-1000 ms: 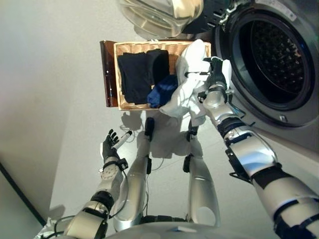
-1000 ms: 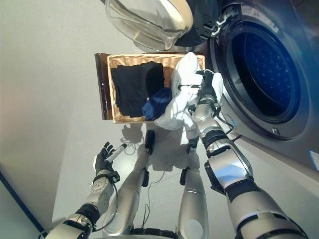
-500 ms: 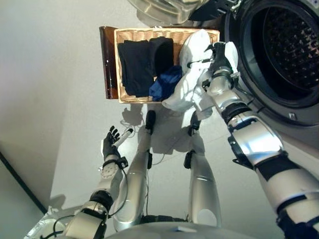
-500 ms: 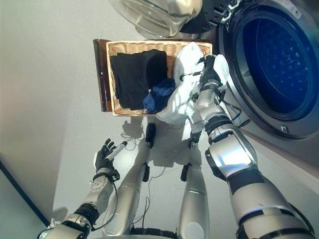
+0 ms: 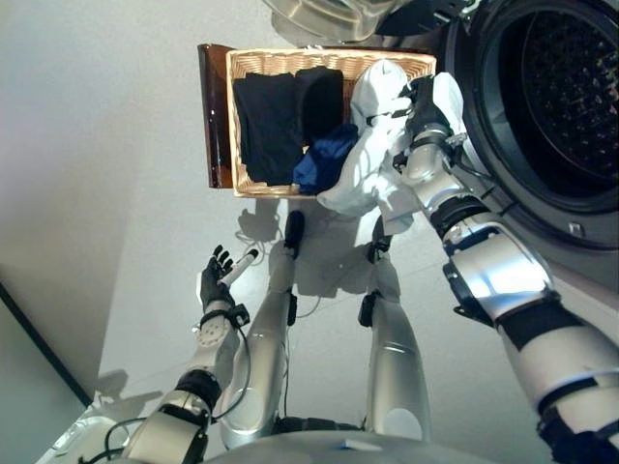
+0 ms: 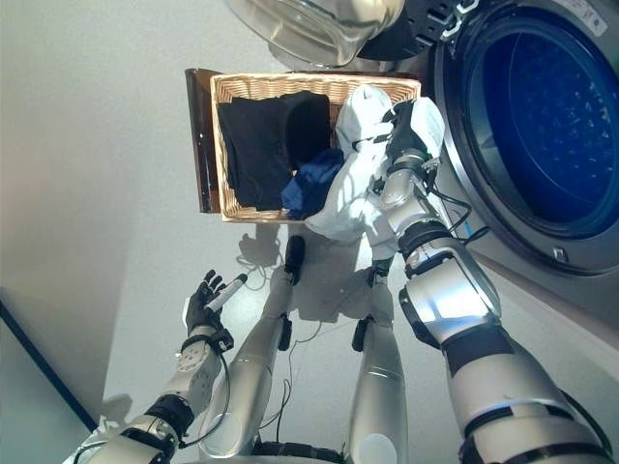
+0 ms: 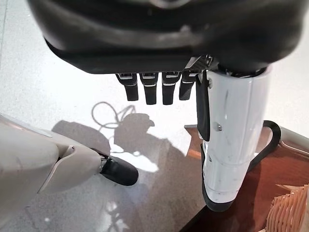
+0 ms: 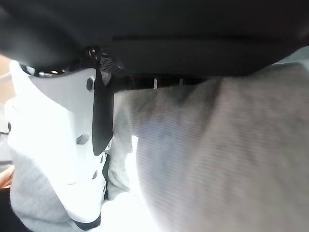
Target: Pick up the clothes and place them into the washing machine
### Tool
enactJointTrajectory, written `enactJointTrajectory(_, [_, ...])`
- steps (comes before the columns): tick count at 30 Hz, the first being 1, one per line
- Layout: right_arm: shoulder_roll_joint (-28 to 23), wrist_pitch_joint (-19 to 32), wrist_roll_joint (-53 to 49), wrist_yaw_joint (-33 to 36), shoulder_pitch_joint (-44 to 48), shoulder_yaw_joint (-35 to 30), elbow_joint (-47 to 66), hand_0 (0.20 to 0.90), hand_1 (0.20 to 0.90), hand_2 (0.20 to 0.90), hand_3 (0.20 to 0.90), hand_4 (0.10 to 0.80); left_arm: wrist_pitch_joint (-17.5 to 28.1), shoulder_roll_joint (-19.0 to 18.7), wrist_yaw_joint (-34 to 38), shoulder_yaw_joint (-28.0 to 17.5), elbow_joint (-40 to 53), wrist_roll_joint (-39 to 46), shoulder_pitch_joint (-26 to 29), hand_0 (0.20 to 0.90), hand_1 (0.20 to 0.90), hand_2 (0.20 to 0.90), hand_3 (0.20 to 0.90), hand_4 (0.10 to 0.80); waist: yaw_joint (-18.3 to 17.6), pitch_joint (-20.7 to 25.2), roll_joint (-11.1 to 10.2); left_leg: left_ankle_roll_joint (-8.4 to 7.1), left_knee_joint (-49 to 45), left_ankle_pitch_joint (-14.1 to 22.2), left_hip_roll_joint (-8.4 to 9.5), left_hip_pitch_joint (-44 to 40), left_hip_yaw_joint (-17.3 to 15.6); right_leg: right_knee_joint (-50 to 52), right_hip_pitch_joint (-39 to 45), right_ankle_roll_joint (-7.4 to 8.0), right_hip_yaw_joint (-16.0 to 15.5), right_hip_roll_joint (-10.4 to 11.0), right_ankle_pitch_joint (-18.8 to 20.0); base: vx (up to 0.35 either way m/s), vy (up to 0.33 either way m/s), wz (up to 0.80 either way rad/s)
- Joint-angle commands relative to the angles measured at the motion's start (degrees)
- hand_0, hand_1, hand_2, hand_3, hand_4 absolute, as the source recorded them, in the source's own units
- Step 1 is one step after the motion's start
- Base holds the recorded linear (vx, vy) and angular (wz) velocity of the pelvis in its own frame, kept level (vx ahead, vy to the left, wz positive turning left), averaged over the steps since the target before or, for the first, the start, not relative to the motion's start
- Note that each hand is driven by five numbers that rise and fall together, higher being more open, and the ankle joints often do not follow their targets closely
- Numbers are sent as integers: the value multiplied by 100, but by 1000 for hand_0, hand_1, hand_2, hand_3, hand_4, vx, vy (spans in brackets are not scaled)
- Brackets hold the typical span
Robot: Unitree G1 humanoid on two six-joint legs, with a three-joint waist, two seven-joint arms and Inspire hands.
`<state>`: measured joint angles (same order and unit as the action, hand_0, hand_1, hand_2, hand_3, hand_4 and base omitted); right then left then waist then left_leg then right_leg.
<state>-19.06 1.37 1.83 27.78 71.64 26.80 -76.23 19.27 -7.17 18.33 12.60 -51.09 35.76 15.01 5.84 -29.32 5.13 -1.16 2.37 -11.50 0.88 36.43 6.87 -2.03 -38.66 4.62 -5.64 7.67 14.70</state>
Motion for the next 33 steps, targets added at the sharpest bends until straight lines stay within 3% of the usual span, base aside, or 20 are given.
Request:
enactJointTrajectory(1, [133, 104, 248, 90, 388, 277, -29, 200, 200, 200, 200, 300, 225, -231, 185, 222, 109, 57, -177, 900, 900, 900, 900, 800, 185, -47, 258, -315, 263, 68, 72, -165, 211, 794, 14, 353, 284, 168, -653, 0, 0, 0])
enactJointTrajectory(8, [80, 409, -137, 358, -29, -65, 852, 200, 200, 200, 200, 300, 236, -203, 251, 96, -55, -37, -158, 900, 900, 900, 900, 800, 58, -47, 201, -320, 263, 103, 38, -403, 100, 719, 235, 355, 342, 134, -620, 6, 4, -3])
enactJointTrajectory(16, [208, 1342, -1995, 452, -1266, -1098, 2511, 200, 200, 200, 200, 300, 238, -74, 275, -80, -423, -13, -246, 900, 900, 900, 900, 800, -166, -7, 145, -322, 263, 208, -4, -730, -95, 600, 517, 369, 409, 133, -611, 30, 14, -13])
enactJointTrajectory(26, [514, 2183, -4033, -117, -2371, -1686, 3520, 200, 200, 200, 200, 300, 300, 82, 145, 27, -215, 127, -620, 900, 900, 900, 900, 800, -287, 200, 287, -329, 263, 317, -9, -915, -217, 529, 676, 380, 468, 160, -643, 37, 5, -8])
enactJointTrajectory(33, [556, 2580, -5059, -454, -2612, -2184, 3646, 200, 200, 200, 200, 300, 318, 170, 21, 89, -272, 236, -704, 900, 900, 900, 900, 800, -318, 317, 437, -321, 263, 389, -5, -991, -257, 537, 724, 374, 518, 174, -714, 39, -3, -7])
